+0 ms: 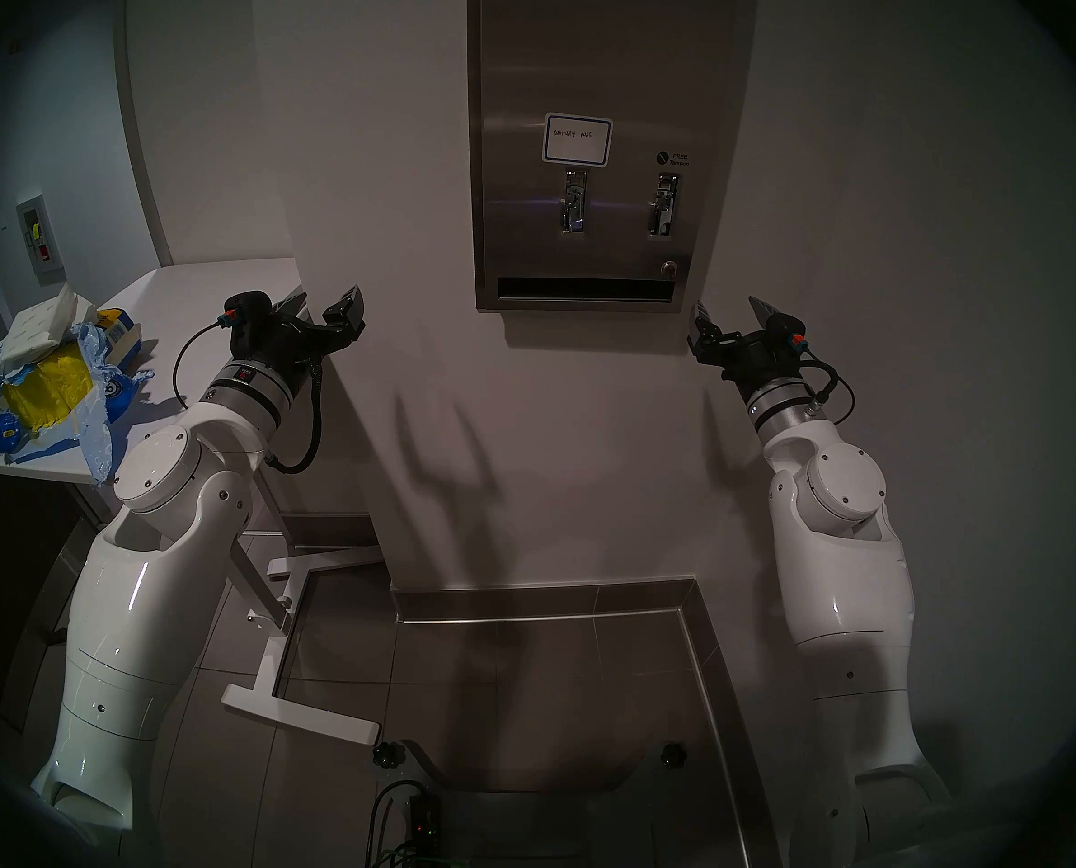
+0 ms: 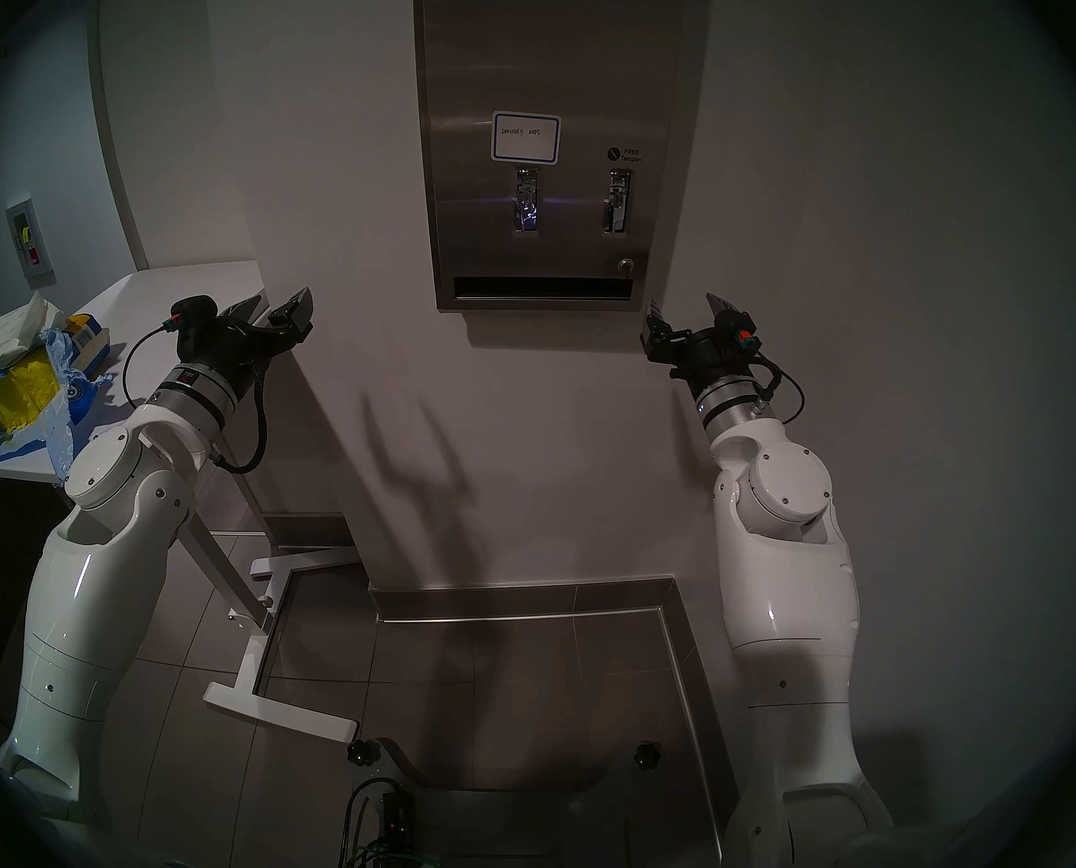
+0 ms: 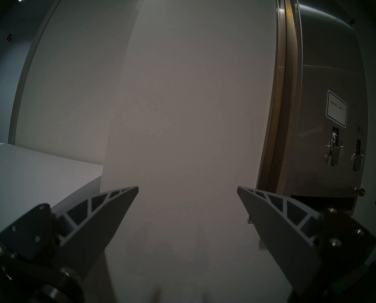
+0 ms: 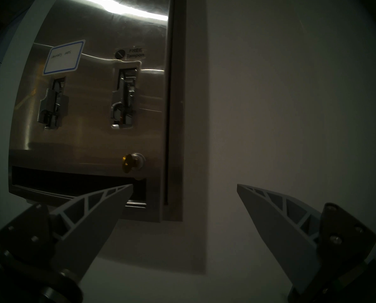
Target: Open the dispenser door, put the pads inside, close the door
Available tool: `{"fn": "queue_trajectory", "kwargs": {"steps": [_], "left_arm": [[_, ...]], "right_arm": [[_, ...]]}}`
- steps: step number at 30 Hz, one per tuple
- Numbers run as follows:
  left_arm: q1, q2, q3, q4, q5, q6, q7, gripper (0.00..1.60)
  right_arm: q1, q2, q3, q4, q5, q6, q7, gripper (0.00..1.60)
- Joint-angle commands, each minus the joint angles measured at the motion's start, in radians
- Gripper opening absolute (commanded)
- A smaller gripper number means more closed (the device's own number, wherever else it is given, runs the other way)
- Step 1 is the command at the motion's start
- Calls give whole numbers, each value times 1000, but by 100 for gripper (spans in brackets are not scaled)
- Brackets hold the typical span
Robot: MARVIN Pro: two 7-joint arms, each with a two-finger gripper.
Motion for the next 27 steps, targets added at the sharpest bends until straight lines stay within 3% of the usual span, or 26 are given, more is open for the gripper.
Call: {"fn": "queue_trajectory", "kwargs": {"steps": [1,27], "left_arm": [[-24,1,-10,-24,-1,-10,-1,160],[-25,1,-10,-24,0,-11,-1,160]], "right_arm": [[83,-13,-30,-44,-8,6,-7,160],[120,-46,-96,5,-51,24,-69,160]]}}
